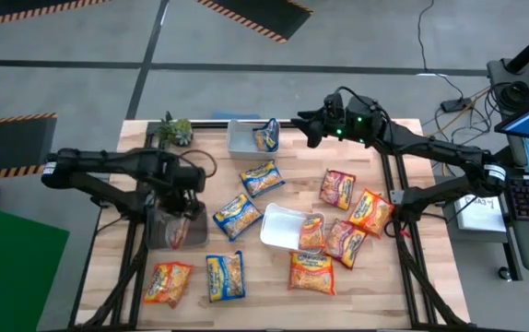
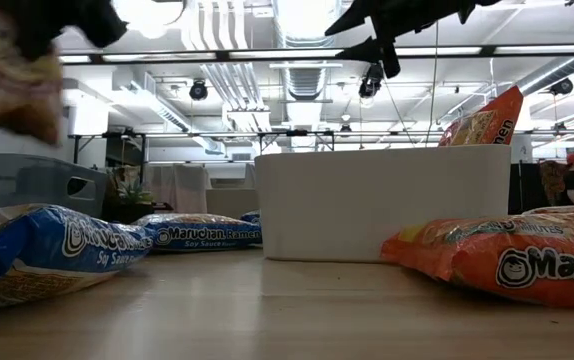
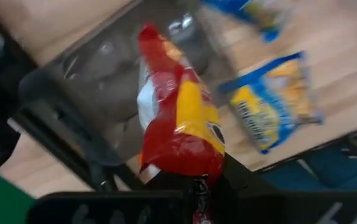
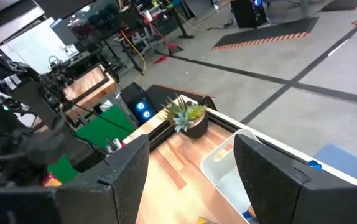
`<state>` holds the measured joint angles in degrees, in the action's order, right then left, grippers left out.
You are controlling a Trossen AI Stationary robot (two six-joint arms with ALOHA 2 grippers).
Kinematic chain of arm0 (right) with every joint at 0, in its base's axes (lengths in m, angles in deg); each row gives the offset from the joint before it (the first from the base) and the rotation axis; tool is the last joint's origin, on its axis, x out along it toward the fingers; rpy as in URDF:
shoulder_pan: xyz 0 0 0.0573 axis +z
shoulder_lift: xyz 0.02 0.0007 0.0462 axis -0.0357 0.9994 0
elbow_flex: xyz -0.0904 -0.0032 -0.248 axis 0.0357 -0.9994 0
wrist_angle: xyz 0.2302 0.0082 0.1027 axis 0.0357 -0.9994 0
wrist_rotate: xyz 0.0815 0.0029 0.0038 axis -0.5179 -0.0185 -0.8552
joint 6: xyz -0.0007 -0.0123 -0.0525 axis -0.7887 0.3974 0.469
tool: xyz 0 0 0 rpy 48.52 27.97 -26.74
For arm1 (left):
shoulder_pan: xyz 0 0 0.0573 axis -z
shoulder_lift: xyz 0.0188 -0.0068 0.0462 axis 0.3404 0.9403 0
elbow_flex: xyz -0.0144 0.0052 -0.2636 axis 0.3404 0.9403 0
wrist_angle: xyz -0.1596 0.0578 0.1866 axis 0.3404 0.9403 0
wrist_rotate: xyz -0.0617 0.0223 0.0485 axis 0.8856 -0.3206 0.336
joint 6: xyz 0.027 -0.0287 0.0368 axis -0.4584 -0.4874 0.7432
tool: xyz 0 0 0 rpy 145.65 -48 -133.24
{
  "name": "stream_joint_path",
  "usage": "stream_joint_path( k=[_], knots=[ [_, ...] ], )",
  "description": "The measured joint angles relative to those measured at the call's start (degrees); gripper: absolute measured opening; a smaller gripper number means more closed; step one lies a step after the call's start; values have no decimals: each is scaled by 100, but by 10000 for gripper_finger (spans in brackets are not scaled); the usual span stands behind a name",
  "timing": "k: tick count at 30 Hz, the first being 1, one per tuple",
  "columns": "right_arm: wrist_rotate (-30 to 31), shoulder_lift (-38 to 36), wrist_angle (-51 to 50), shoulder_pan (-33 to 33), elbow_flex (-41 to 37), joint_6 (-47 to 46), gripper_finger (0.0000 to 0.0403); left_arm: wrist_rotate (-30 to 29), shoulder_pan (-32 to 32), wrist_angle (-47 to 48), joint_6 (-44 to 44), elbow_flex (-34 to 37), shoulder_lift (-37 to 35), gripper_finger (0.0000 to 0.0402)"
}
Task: Sort Maruchan noodles
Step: Put the red noodle pack into the black bin
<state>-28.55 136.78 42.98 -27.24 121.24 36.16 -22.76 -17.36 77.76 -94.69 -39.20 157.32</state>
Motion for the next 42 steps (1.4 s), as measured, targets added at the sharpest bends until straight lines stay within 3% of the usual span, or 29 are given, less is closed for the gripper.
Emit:
stream_joint_path(
  k=[9,15,21,28,36,42],
  knots=[
    [-2,80,-59,0,0,0,224,237,-2,-749,-332,1582,-600,1],
    [-2,80,-133,-9,0,0,224,235,-2,-779,-477,2059,-775,1],
    [-1,80,-129,-9,0,-2,224,149,-4,-812,-670,1871,-998,1],
    [39,80,-127,-11,0,-2,224,-339,-12,-511,-923,1586,-1257,1],
    [42,80,-127,-11,0,-94,224,-367,-12,-562,-1197,1366,-1588,1],
    [42,80,-127,-11,0,-170,224,-1112,-19,-556,-1448,1180,-1808,1]
  ],
)
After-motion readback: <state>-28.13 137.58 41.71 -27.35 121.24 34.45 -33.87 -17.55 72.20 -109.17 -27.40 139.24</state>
